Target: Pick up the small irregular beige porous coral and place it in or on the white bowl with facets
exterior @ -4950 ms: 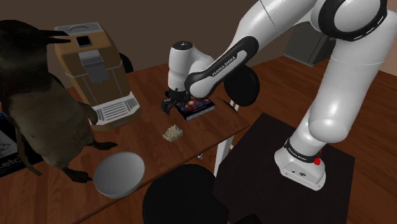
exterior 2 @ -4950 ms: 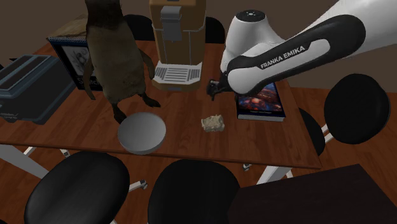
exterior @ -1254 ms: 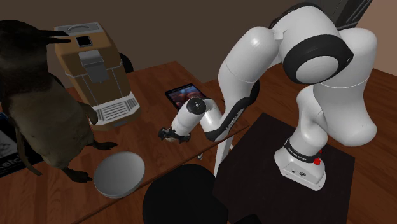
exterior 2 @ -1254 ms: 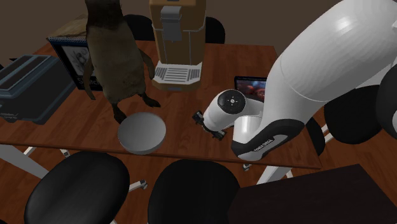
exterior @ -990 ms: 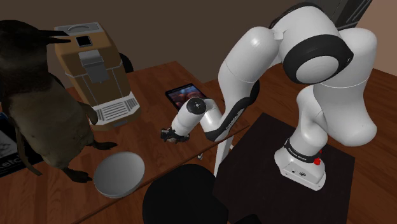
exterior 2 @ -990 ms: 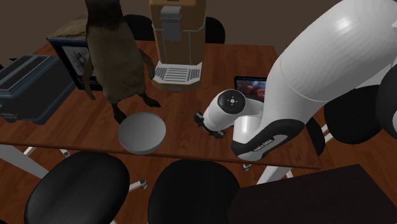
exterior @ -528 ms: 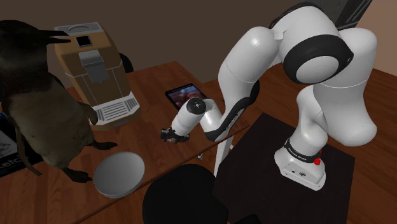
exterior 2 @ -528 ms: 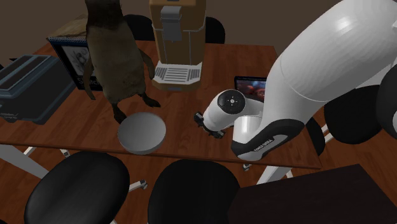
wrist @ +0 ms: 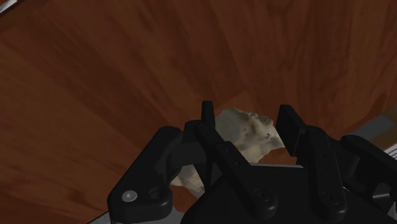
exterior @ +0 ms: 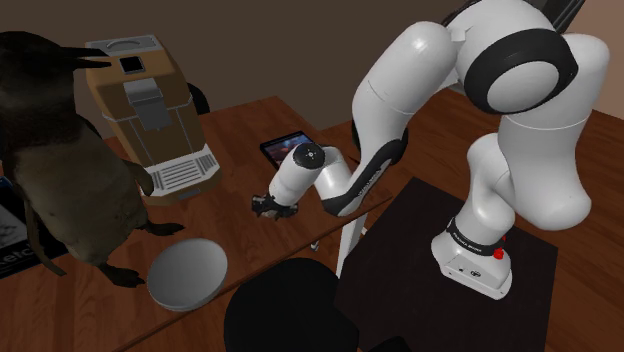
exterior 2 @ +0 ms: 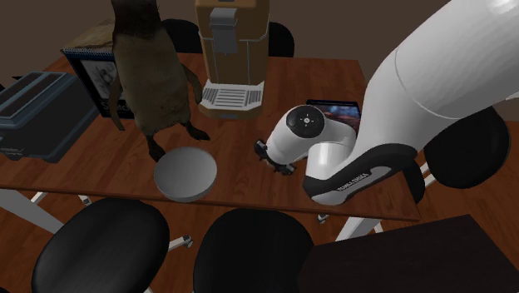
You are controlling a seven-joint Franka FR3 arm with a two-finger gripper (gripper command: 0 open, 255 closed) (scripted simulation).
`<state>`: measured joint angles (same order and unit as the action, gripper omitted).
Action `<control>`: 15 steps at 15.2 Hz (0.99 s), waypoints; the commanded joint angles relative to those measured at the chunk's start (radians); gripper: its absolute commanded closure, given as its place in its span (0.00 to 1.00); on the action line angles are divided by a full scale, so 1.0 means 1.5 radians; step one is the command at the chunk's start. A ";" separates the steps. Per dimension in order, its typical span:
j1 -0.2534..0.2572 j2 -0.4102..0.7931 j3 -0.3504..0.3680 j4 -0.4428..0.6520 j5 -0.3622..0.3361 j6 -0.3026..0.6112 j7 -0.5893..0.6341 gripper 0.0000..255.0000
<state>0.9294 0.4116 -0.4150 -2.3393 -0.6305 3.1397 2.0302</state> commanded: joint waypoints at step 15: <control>-0.061 -0.155 0.081 -0.019 0.069 -0.137 -0.103 1.00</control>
<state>0.8433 0.1933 -0.3002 -2.3680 -0.5379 2.9488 1.8888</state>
